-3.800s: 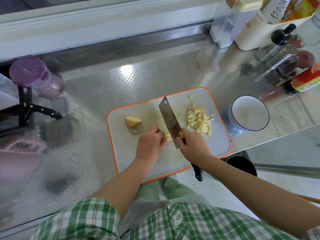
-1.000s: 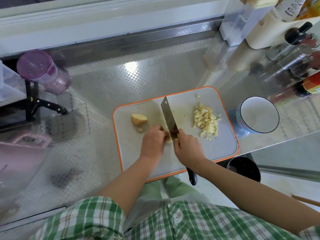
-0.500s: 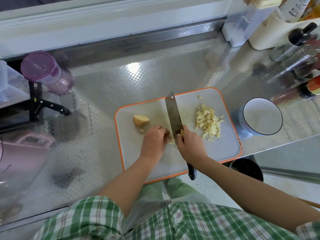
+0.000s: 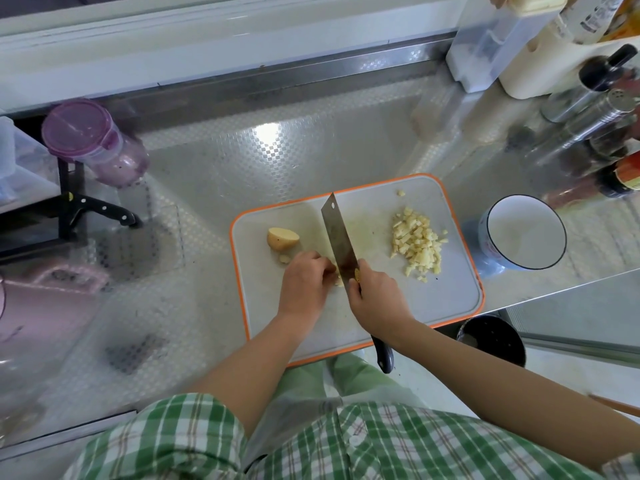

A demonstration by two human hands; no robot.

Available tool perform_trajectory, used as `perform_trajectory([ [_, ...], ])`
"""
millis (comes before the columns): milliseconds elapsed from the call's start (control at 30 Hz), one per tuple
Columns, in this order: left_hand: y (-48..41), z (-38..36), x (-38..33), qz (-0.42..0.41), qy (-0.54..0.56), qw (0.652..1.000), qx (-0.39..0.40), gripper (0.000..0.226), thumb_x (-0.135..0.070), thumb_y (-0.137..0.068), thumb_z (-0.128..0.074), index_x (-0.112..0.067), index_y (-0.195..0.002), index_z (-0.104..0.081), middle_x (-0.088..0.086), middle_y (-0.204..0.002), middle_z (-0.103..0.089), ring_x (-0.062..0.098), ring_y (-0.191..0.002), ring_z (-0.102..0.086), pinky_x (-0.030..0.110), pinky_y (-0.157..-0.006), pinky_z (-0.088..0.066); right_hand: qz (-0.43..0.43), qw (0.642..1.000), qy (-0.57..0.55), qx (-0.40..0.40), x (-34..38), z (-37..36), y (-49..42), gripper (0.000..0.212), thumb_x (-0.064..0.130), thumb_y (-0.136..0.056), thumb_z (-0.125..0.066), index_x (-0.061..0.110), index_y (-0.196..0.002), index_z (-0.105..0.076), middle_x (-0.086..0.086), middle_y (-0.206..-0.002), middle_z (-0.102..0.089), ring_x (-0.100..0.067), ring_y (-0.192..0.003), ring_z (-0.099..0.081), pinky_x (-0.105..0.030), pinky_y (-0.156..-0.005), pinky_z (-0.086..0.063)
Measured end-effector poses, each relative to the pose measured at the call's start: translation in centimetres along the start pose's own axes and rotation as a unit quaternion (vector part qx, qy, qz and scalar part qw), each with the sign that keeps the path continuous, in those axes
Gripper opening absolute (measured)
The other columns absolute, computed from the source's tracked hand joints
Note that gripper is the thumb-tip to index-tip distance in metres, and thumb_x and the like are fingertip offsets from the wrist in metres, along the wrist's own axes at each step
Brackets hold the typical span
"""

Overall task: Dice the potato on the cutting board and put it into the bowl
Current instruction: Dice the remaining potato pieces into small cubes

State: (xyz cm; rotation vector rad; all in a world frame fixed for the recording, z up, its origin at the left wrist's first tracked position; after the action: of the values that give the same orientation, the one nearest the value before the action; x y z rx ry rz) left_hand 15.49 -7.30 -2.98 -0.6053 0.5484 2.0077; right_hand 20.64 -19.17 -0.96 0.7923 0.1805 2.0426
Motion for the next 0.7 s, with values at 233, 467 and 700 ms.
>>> perform_trajectory([
  [233,-0.1,-0.5,0.3,-0.003,0.005,1.0,0.006,0.008,-0.012,-0.081,-0.068,-0.012,-0.08,-0.076,0.004,-0.08,-0.065,0.022,-0.078,-0.055,0.038,-0.069,-0.045,-0.016,1.0,0.023,0.011,0.2,-0.8,-0.2,0.021,0.019,-0.098,-0.039,0.007,-0.114,-0.045,-0.006,-0.074,-0.051,-0.032,-0.069,-0.051,-0.034,-0.058,-0.035],
  [467,0.1,-0.1,0.3,-0.029,-0.028,0.999,0.008,0.01,-0.017,-0.086,-0.065,-0.013,-0.085,-0.074,0.005,-0.083,-0.064,0.024,-0.082,-0.055,0.035,-0.07,-0.044,-0.016,1.0,0.017,-0.006,0.0,-0.4,-0.2,0.02,0.02,-0.099,-0.039,0.008,-0.113,-0.044,-0.008,-0.076,-0.053,-0.037,-0.077,-0.058,-0.035,-0.059,-0.033],
  [700,0.8,0.3,0.7,-0.02,-0.06,0.998,-0.002,0.011,-0.017,-0.083,-0.07,-0.012,-0.093,-0.069,0.006,-0.088,-0.061,0.024,-0.085,-0.055,0.037,-0.073,-0.049,0.006,1.0,-0.013,-0.025,0.1,0.8,0.1,0.006,0.019,-0.097,-0.039,0.015,-0.094,-0.037,0.002,-0.06,-0.041,-0.03,-0.061,-0.045,-0.034,-0.055,-0.03],
])
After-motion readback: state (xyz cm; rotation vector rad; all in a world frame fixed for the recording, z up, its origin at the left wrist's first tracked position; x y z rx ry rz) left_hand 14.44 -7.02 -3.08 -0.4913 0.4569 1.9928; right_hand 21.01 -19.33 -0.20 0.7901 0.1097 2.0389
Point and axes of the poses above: each hand's wrist, its own y-axis away from the middle knuckle, its own z-axis out of the back of the hand, x = y × z, the point moved 4 cm from there along -y, towards the middle knuckle
